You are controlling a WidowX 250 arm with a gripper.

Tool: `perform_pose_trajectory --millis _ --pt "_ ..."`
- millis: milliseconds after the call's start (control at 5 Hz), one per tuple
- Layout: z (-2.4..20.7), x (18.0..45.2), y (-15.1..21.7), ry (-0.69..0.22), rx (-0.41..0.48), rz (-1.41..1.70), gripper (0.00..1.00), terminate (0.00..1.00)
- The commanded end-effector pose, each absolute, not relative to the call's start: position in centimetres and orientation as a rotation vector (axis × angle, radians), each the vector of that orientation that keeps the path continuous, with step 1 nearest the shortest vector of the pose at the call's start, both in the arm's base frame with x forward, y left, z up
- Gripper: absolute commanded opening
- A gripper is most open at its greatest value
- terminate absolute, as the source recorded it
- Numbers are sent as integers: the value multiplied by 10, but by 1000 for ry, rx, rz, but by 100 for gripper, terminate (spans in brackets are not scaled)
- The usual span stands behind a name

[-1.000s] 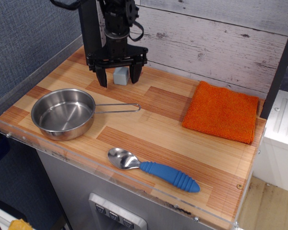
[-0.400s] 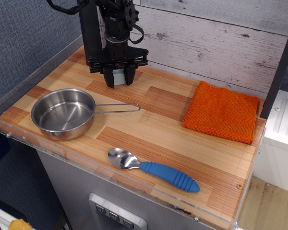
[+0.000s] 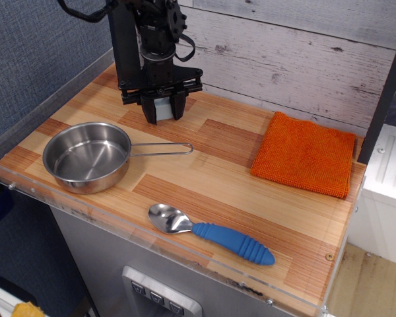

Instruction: Pick up light blue cube and move it right near blue scoop

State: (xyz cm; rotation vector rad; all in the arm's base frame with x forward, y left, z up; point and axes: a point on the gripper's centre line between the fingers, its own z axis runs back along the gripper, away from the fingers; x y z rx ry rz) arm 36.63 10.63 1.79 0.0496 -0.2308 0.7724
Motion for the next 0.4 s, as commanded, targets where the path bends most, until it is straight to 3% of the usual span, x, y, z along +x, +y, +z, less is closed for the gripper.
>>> perform_pose_trajectory --millis 0,200 --pt "93 368 92 -398 17 777 0 0" --pt "112 358 72 -428 8 743 0 0"
